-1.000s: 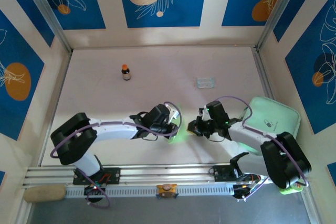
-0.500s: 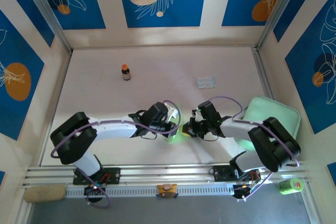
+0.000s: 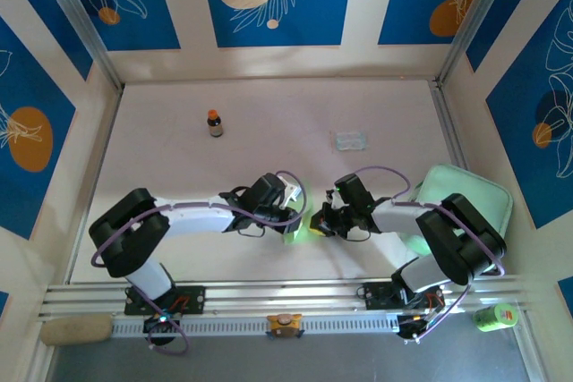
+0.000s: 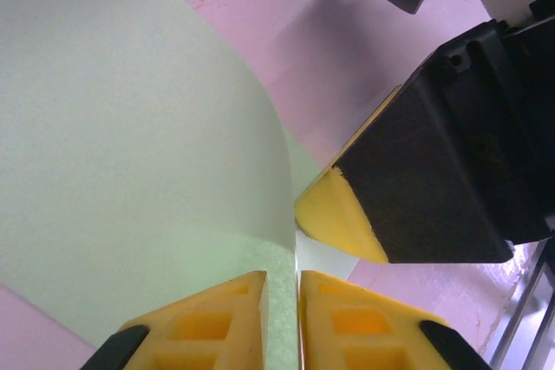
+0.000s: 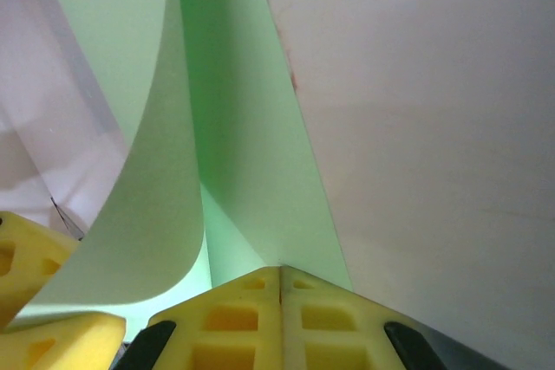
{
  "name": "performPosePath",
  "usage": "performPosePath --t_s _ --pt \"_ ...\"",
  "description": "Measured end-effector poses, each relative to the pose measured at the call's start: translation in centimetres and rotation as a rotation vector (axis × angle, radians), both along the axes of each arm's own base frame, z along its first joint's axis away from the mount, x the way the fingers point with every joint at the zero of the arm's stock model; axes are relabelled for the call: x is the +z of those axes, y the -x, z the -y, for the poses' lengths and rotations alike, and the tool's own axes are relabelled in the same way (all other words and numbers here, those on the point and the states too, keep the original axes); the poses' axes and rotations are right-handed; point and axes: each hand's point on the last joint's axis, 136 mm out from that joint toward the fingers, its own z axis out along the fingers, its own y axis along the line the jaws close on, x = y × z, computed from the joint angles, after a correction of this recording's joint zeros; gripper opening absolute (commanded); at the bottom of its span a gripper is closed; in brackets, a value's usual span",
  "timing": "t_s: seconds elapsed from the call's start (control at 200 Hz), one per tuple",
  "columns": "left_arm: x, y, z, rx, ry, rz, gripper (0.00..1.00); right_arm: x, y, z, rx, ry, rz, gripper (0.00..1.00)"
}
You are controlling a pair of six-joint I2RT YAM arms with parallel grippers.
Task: Fold a paper plane with a square sheet of paper (pick it up from the middle)
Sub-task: Fold the triangle a second time at the center of the table.
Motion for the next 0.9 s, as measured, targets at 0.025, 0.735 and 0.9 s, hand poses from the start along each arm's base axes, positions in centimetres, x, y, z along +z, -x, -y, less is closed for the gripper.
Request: performPosePath --t_s 0.025,0.735,0.9 --pt "-0.1 0.0 -0.1 -0.002 -0.006 0.001 0.15 0.0 0.0 0.0 0.0 0.0 0.0 0.03" --pt "-1.1 -1.3 -0.8 -0.035 -0.128 0.066 0.05 0.0 0.0 0.2 -0.001 0.023 -0.014 0.02" --pt "-1.1 -1.8 -1.0 -0.046 -0.17 0.087 0.05 0.0 0.0 0.2 0.003 0.027 -0.015 0.02"
